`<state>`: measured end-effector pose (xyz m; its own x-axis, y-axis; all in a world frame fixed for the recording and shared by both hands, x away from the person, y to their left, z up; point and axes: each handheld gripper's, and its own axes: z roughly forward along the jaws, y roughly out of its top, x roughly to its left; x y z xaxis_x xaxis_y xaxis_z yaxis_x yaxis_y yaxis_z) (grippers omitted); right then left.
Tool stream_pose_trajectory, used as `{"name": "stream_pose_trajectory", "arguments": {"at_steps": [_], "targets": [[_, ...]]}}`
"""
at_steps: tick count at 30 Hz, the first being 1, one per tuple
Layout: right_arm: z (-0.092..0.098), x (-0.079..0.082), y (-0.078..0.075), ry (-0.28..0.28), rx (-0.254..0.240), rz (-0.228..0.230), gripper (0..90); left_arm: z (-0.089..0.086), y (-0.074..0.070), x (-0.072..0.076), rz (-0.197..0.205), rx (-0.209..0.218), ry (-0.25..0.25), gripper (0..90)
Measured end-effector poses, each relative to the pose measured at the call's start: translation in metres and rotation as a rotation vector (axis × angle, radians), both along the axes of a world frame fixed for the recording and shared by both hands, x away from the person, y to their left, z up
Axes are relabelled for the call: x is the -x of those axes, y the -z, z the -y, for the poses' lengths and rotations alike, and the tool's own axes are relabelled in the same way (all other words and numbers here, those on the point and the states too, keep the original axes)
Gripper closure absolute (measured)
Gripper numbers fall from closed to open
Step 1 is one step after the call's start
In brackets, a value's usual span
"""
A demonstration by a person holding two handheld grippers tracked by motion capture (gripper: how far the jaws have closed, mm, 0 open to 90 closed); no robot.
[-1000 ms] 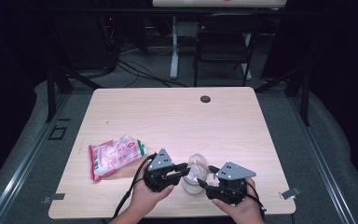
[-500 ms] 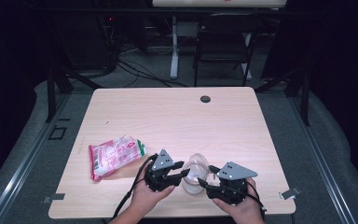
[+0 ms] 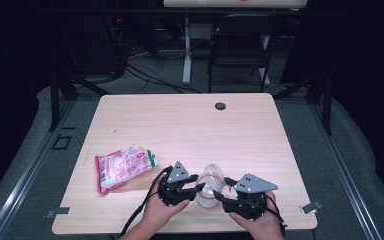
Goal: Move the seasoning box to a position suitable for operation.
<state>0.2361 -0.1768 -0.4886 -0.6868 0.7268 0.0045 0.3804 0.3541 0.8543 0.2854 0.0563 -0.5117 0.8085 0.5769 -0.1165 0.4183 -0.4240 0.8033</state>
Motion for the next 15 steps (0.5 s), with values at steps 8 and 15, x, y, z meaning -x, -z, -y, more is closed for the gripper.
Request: {"name": "stream_pose_trajectory", "arguments": {"at_steps": [8,15], "targets": [[0.006,0.0,0.0,0.003,-0.019,-0.002,47.3,0.0,0.001,0.001,0.021,0.005,0.007,62.9],[0.018,0.0,-0.006,0.012,-0.052,-0.012,54.2,0.0,0.001,0.001,0.031,0.002,0.01,63.0]]}}
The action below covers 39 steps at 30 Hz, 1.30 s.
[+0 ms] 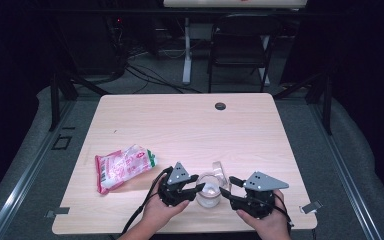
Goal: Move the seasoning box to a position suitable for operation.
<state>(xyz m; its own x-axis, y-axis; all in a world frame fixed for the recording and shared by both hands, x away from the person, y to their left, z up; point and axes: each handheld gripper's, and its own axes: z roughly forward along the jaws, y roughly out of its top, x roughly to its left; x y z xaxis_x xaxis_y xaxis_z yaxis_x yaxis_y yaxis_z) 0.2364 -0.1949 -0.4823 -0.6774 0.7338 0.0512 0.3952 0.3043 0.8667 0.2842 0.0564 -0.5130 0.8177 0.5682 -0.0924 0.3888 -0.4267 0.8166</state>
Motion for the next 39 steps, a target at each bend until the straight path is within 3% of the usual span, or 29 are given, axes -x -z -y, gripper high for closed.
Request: {"name": "stream_pose_trajectory", "arguments": {"at_steps": [4,14,16,21,28,34,39], "targets": [[0.008,0.0,-0.004,-0.003,-0.018,-0.02,59.7,0.0,0.0,0.0,0.0,0.0,0.0,63.0],[0.021,-0.003,-0.007,0.002,-0.022,-0.03,61.5,0.0,0.0,0.0,0.001,0.004,-0.001,62.8],[0.024,-0.004,-0.007,0.011,-0.027,-0.03,62.6,0.0,0.0,0.0,-0.003,0.014,-0.007,66.1],[0.027,-0.007,-0.003,0.027,-0.027,-0.044,58.4,-0.001,0.0,-0.001,-0.017,0.019,-0.012,65.9],[0.022,-0.008,0.004,0.015,0.009,-0.03,55.0,-0.002,0.0,-0.001,-0.016,0.024,-0.019,59.7],[0.023,-0.013,0.014,-0.036,0.022,-0.057,52.3,-0.009,-0.006,-0.003,-0.015,0.069,-0.042,58.5],[0.02,-0.017,0.026,-0.006,0.074,-0.054,52.3,-0.013,-0.007,-0.006,-0.007,0.066,-0.056,58.6]]}}
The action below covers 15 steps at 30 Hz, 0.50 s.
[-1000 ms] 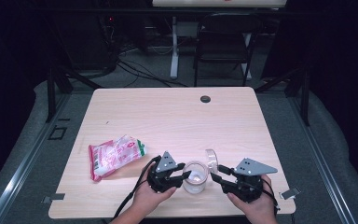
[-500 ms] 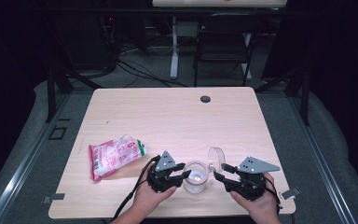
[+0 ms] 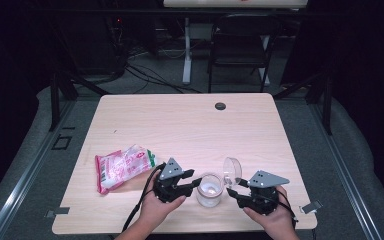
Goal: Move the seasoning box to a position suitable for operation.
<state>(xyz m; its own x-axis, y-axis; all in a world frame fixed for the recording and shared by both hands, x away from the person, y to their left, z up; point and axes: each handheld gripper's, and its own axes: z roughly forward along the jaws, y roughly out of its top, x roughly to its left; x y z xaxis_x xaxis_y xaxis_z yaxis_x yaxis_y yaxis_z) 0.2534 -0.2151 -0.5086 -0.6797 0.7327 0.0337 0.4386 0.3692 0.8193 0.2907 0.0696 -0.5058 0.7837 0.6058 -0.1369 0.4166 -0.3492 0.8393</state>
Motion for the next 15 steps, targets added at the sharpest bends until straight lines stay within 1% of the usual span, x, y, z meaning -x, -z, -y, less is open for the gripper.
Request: {"name": "stream_pose_trajectory", "arguments": {"at_steps": [2,4,5,7,8,9,10,12,15], "targets": [[0.001,-0.003,0.006,0.021,0.003,-0.011,52.7,-0.001,0.0,0.0,-0.005,0.005,-0.005,58.5],[0.001,-0.005,0.011,0.045,0.005,-0.022,53.5,-0.002,-0.001,-0.001,0.003,0.004,-0.007,58.5],[0.003,-0.007,0.014,0.049,0.011,-0.028,54.0,-0.002,-0.001,-0.001,-0.001,0.009,-0.011,58.5],[0.003,-0.009,0.019,0.059,0.007,-0.039,54.9,-0.004,-0.002,-0.002,0.005,0.005,-0.011,58.5],[0.004,-0.01,0.02,0.059,0.009,-0.047,55.5,-0.004,-0.002,-0.002,0.0,0.012,-0.017,58.5],[0.003,-0.01,0.022,0.062,0.007,-0.049,56.5,-0.004,-0.002,-0.002,-0.003,0.009,-0.016,58.4],[0.003,-0.01,0.023,0.057,0.015,-0.051,57.6,-0.005,-0.002,-0.003,0.005,0.007,-0.016,58.5],[0.002,-0.011,0.024,0.054,0.022,-0.048,61.5,-0.005,-0.002,-0.003,0.003,0.013,-0.017,58.4],[-0.001,-0.013,0.027,0.054,0.015,-0.058,69.0,-0.006,-0.003,-0.003,0.004,0.014,-0.02,58.4]]}}
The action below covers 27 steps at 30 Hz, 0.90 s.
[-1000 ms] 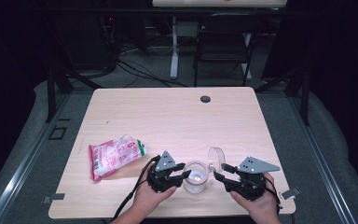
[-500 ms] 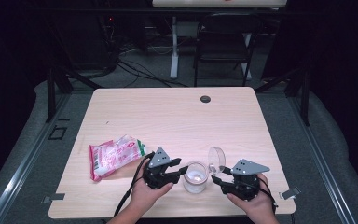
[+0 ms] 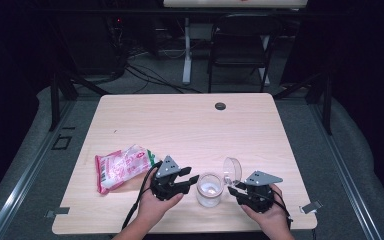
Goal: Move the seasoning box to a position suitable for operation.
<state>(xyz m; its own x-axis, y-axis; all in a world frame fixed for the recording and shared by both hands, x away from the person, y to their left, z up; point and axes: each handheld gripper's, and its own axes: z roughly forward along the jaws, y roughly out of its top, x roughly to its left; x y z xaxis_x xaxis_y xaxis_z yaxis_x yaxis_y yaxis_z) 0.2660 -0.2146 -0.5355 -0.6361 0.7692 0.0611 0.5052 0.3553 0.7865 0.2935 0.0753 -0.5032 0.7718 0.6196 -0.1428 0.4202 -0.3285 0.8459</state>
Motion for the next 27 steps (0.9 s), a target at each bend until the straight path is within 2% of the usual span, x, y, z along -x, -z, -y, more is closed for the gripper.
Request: {"name": "stream_pose_trajectory", "arguments": {"at_steps": [4,6,8,14,27], "targets": [[-0.002,-0.002,0.002,0.002,0.008,-0.012,75.0,-0.002,-0.001,0.0,0.007,-0.004,0.0,58.4],[-0.002,-0.002,0.002,0.012,0.011,-0.003,77.8,-0.002,-0.001,0.001,0.004,0.007,-0.007,58.4],[-0.001,-0.004,0.002,0.019,-0.002,-0.005,80.9,-0.004,-0.002,0.0,0.01,0.005,-0.012,58.4],[0.002,-0.008,0.001,0.019,-0.014,-0.012,82.9,-0.012,-0.003,0.0,0.011,0.009,-0.032,58.4],[0.004,-0.024,0.003,0.044,-0.057,-0.023,84.7,-0.036,-0.007,0.001,0.019,0.021,-0.111,58.4]]}}
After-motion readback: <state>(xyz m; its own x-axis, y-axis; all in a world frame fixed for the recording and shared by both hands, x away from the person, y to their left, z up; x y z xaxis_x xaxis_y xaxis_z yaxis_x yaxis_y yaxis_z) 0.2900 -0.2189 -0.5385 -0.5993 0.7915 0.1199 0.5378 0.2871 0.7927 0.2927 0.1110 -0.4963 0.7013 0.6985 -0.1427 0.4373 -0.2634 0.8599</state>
